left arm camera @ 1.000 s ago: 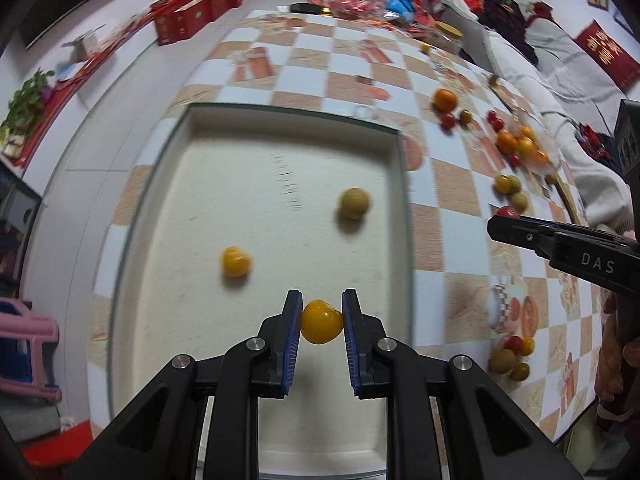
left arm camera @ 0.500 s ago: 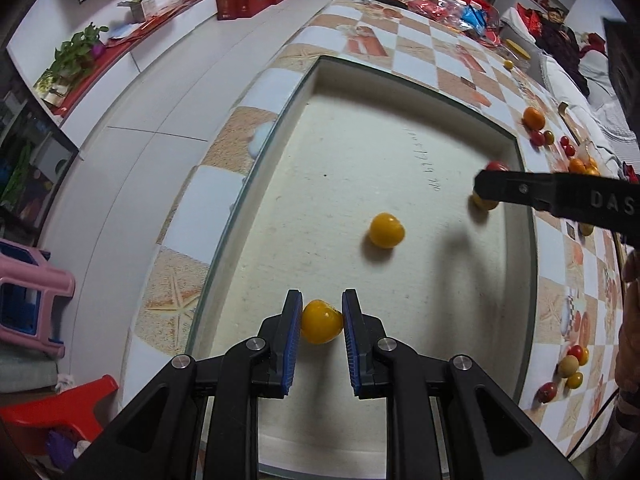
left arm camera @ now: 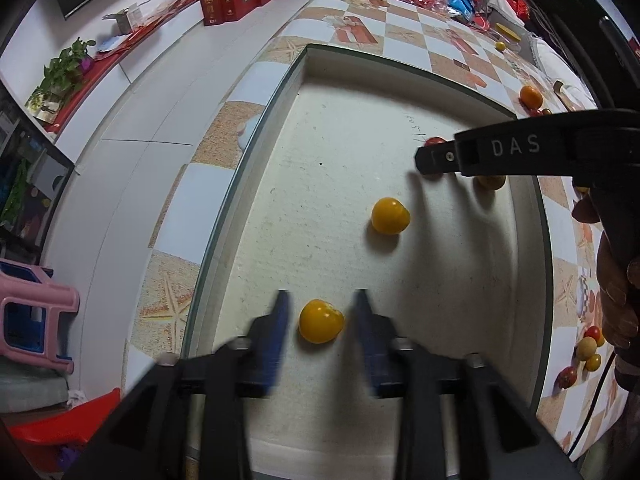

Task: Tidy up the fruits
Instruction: 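Carry both tomatoes into the cream tray and release them, then move both tools back to the fruit cluster beside the tray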

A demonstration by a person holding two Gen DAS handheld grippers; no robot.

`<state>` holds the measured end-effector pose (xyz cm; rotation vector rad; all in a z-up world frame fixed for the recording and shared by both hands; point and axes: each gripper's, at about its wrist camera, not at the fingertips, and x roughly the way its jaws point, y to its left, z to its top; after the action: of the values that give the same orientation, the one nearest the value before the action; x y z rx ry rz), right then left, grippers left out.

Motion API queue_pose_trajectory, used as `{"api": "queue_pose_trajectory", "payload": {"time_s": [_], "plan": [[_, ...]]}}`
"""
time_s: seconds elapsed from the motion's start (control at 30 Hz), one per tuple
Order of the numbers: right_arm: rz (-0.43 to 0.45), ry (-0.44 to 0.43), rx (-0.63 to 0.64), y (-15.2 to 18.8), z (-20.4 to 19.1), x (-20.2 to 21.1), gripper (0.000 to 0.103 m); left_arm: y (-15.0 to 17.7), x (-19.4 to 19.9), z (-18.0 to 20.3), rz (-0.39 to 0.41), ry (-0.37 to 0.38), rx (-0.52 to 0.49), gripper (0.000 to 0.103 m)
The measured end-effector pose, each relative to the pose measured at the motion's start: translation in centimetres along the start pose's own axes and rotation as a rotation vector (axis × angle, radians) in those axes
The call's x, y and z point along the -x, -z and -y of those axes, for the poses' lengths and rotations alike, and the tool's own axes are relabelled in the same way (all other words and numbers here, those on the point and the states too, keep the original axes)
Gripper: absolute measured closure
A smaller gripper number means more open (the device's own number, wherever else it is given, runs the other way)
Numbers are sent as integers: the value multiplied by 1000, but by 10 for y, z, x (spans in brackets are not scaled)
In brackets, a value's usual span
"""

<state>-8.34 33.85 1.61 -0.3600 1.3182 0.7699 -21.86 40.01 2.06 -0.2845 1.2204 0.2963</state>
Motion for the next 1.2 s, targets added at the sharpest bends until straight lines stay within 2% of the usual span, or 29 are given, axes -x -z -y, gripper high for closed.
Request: {"api": "queue_pose_trajectory", "payload": {"time_s": [0.03,0.07,0.1,0.17,0.23,0.27,0.3,0.4,0.57,0.77,1.0,1.2], "plan": [[-1,-2,5,-1,-2,0,60,1,2,0,14,-4,2,36],[-2,2,10,-1,-5,0,49,1,6,0,41,-4,0,35],[-3,13,16,-1,-6,0,44,1,7,0,43,-1,-4,35],[-5,7,11,-2,-9,0,44,1,5,0,31,2,-11,35],[-7,-9,-2,-3,-10,-1,36,0,4,1,27,13,-15,35],[-6,-24,-9,-5,-10,0,22,0,5,2,30,20,-20,35],[2,-51,-19,-6,-9,3,15,0,5,3,35,26,-28,35],[34,-78,-27,-9,-6,12,9,1,7,7,30,58,-42,35],[103,-79,-80,-9,12,39,7,-1,10,15,16,100,-30,35],[156,-25,-167,15,56,73,7,-8,20,40,23,90,-100,35],[143,50,-291,57,119,92,7,-13,33,79,41,124,-201,35],[107,112,-393,106,165,101,7,-2,45,124,33,181,-316,35]]}}
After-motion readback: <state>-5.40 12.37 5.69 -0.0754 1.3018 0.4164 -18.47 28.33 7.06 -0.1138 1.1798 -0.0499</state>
